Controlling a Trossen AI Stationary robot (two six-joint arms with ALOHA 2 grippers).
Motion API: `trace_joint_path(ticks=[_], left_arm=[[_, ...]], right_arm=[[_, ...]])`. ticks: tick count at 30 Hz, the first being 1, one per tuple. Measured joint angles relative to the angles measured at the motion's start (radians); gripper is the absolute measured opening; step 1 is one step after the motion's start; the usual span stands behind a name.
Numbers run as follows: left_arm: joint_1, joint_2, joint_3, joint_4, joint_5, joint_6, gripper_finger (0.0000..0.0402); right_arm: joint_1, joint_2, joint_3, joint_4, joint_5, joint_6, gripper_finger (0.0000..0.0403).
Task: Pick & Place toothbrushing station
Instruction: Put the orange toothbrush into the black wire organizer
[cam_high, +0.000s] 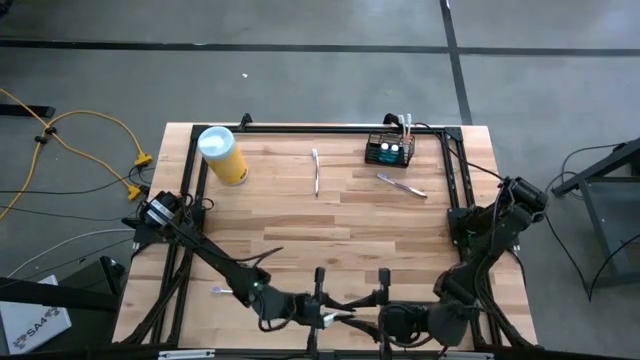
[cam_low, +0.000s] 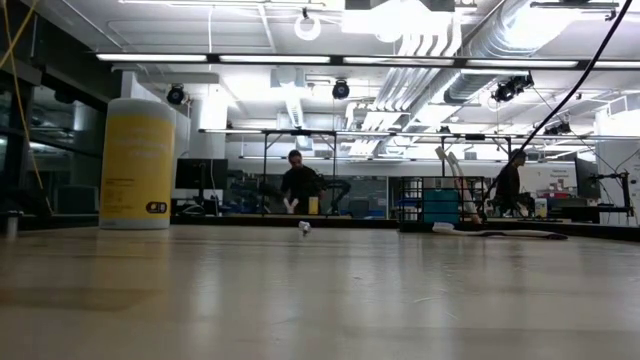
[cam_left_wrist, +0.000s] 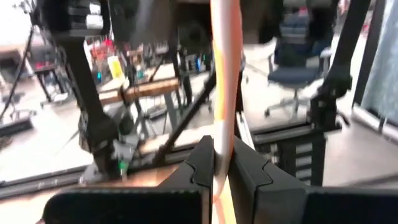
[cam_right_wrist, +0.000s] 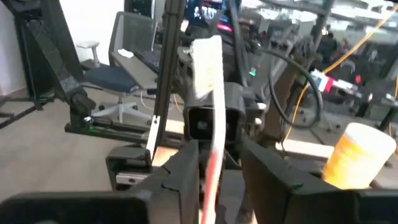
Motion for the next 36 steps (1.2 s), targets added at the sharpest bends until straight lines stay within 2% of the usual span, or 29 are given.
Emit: trace_joint_path(ticks=[5,11,16,22,36], left_arm=[[-0.030,-0.015,0.000,-0.127,-0.016,-0.077,0.0015],[-0.041,-0.034,0.000,-0.269,0.015,-0.208,0.0015],[-0.030,-0.037,-0.001,-0.345,0.091,-0.291,0.0015],[-0.011,-0.037,0.000,-0.356,0.180,-0.324,0.0015],[-0.007,-0.038,0.000,-0.426,0.212,-0.368,0.0015]], right_arm=[[0.025,-0.011,0.000,-0.104,0.041,0.121,0.0138],[0.027,-0.020,0.000,-0.197,-0.006,0.259,0.0140],[-0.001,-0.020,0.000,-0.234,-0.105,0.349,0.0139],[-0.042,-0.019,0.000,-0.248,-0.211,0.391,0.0139],[-0.128,-0.008,0.000,-0.254,-0.401,0.443,0.0138]])
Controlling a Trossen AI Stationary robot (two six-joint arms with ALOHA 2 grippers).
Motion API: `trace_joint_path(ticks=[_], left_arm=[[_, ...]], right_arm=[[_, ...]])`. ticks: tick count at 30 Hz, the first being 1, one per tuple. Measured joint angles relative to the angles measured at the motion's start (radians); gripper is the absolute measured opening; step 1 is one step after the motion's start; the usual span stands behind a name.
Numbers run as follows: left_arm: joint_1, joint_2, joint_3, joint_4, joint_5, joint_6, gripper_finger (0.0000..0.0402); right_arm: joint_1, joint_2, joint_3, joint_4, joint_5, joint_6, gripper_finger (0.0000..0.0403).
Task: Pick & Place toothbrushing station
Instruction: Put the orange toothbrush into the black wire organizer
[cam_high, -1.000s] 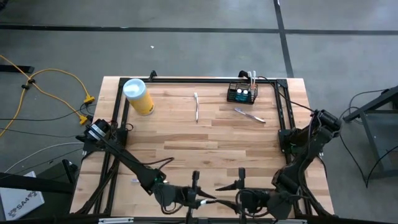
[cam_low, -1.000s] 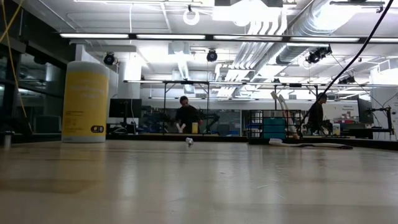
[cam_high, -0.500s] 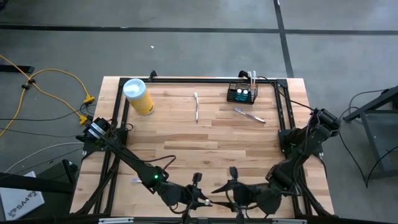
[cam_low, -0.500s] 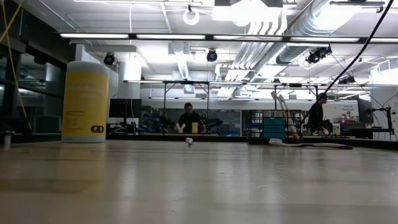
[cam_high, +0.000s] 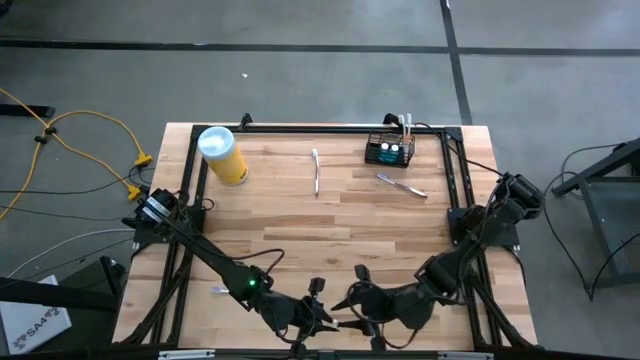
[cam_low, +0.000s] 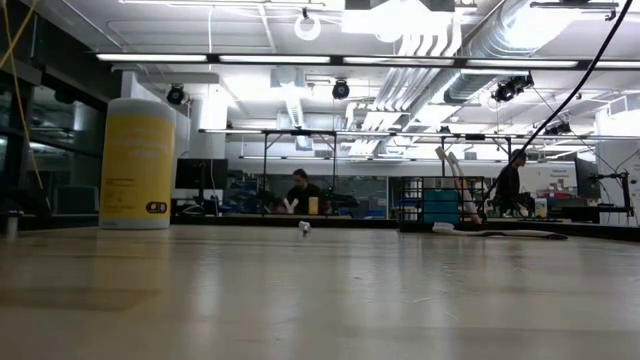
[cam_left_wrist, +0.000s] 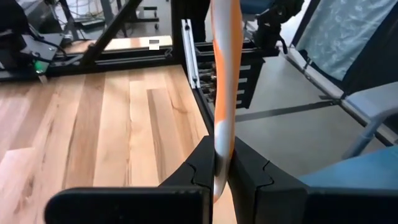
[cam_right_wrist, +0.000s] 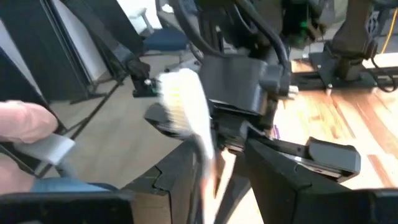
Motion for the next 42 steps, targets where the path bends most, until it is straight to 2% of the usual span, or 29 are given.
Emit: trace_joint_path(ticks=[9,24,35,42], left_arm=[[0.000,0.000,0.000,-0.031,0.008,-0.020,0.0015],[0.000,0.000,0.000,-0.058,0.008,-0.043,0.0015],[0.000,0.000,0.000,-0.056,0.008,-0.042,0.0015],[0.000,0.000,0.000,-0.043,0.008,-0.037,0.0015]], right_arm=[[-0.017,0.020,-0.001,-0.001,-0.066,0.024,0.0138],[-0.018,0.019,-0.001,0.000,-0.071,0.026,0.0135],[-0.018,0.019,-0.001,0.000,-0.094,0.025,0.0054],[-0.019,0.018,-0.001,0.001,-0.093,0.020,0.0031]])
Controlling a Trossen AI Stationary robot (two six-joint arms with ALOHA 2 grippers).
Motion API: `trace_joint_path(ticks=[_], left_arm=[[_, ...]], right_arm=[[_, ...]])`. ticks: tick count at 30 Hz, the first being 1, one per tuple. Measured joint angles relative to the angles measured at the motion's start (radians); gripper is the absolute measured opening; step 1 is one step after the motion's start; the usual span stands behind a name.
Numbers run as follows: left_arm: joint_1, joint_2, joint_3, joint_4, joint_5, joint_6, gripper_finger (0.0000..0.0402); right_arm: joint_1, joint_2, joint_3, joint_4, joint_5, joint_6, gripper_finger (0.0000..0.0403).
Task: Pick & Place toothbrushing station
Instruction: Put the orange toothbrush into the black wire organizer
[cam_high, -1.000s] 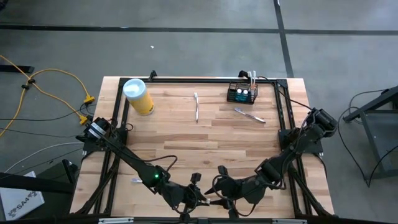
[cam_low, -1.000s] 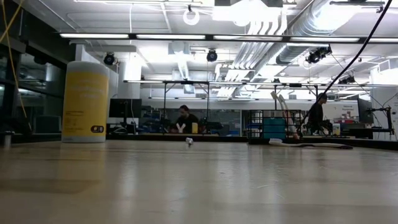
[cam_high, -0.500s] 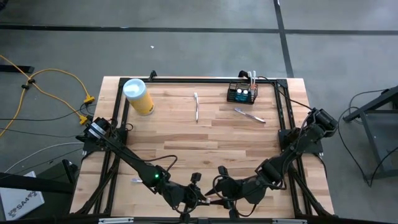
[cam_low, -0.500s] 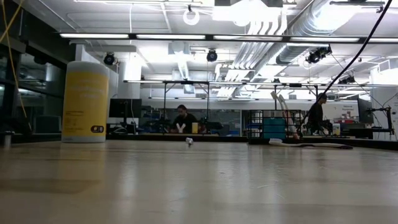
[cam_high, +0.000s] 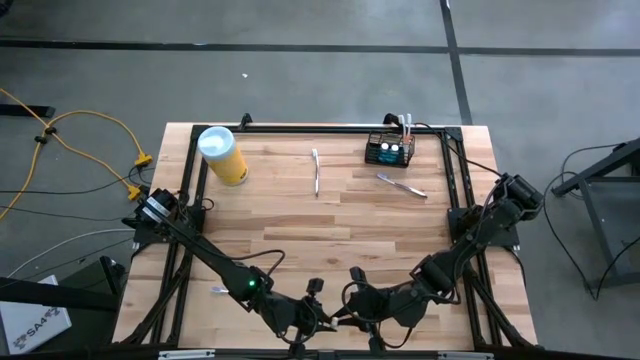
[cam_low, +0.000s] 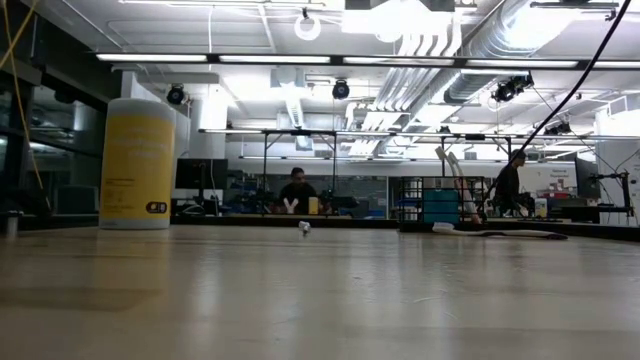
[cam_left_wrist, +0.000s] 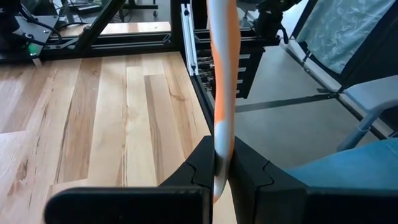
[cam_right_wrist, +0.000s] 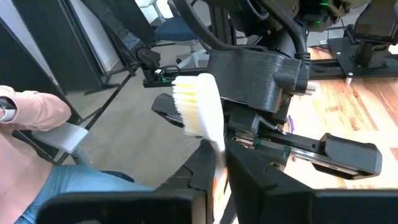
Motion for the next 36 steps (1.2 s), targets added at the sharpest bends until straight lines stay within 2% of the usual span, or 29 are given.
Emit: trace_joint_path(ticks=[23,28,32,36], left_arm=[[0.002,0.000,0.000,0.006,0.000,0.005,0.0015],[0.002,0.000,0.001,0.008,0.001,0.001,0.0015],[0.002,0.000,0.001,0.008,0.002,0.000,0.0016],[0.002,0.000,0.001,0.009,0.004,0.003,0.0035]], right_arm=[[0.000,-0.001,0.000,0.044,-0.005,-0.031,0.0046],[-0.001,-0.001,0.000,0.043,0.000,-0.049,0.0015],[-0.001,-0.001,0.000,0.043,-0.002,-0.055,0.0011],[-0.001,-0.001,0.000,0.044,-0.011,-0.053,0.0008]])
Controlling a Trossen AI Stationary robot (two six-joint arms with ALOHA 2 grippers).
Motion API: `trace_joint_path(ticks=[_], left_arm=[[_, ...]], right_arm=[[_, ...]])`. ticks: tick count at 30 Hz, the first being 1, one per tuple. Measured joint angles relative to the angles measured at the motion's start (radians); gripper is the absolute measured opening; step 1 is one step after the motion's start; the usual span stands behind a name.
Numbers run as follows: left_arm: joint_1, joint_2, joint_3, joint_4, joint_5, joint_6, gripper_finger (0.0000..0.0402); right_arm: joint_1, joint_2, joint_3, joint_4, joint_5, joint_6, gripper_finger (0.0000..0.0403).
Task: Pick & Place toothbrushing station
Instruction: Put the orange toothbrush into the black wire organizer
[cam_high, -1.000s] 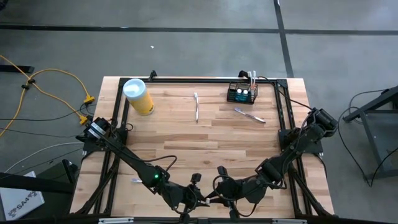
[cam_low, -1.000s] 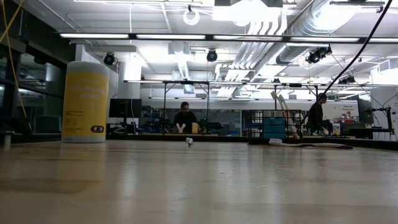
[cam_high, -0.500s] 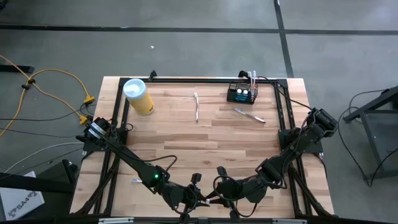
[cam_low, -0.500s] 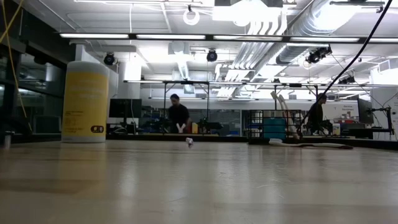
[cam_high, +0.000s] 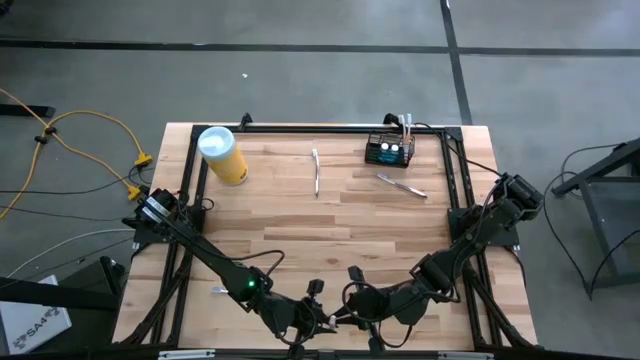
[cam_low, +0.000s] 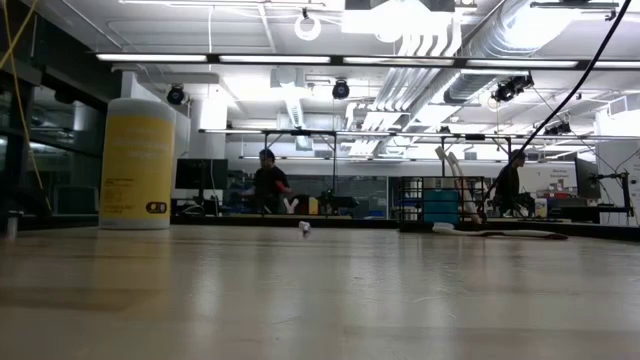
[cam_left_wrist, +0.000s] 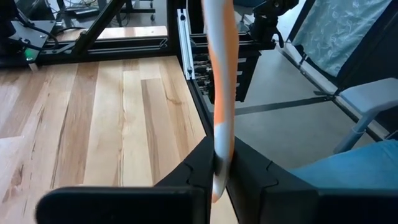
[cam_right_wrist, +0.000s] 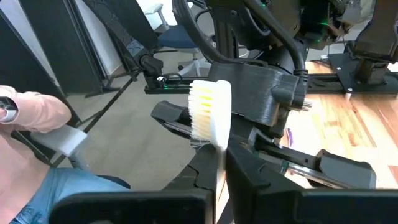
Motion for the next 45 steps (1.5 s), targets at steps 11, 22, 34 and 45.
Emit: trace_joint_path(ticks=[11,22,34,45], left_arm=[[-0.022,0.000,0.000,-0.001,-0.036,0.091,0.0068],[-0.024,-0.002,0.000,-0.053,-0.067,0.022,0.0070],[-0.064,-0.002,0.000,-0.045,-0.064,0.008,0.0070],[-0.061,-0.003,0.000,-0.046,-0.072,0.073,0.0070]], right_arm=[[0.005,0.001,0.000,-0.089,0.040,0.085,0.0005],[-0.025,-0.044,0.001,-0.289,0.308,0.092,0.0005],[-0.161,-0.257,0.000,-0.794,0.698,0.282,0.0006],[-0.323,-0.545,-0.076,-1.015,0.777,0.359,0.0005]])
